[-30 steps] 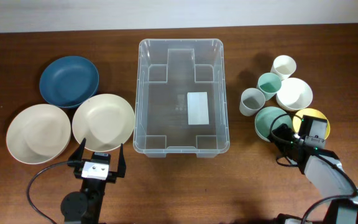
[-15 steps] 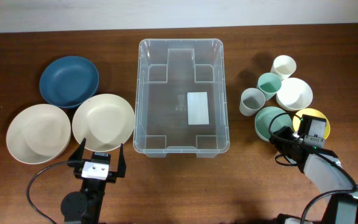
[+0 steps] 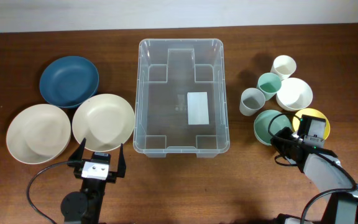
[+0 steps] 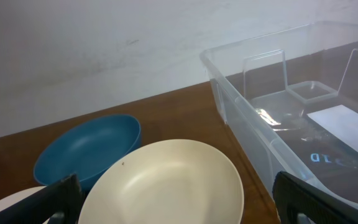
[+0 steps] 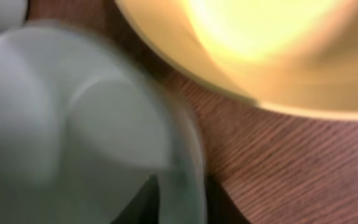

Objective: Pack container
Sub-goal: 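Lower the right gripper and grasp the mint-green bowl rim, then lift the mint-green bowl and carry it into the clear container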

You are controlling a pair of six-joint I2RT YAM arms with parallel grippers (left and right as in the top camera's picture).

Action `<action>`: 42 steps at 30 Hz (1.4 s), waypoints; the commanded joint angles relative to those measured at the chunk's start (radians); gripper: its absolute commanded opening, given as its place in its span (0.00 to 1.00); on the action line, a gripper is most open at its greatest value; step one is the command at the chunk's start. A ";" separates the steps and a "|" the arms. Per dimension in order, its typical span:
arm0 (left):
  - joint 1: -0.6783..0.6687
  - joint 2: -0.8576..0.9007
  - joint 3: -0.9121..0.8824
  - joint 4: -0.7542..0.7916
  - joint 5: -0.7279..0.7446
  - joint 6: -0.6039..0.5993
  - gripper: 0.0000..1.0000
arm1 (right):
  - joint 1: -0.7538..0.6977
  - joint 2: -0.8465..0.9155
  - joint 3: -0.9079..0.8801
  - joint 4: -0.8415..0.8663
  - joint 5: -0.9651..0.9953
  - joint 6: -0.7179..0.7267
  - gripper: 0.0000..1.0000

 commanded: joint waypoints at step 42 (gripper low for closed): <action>-0.004 -0.006 -0.009 0.002 -0.007 0.016 0.99 | 0.471 -0.404 0.578 -0.300 0.058 -0.525 0.04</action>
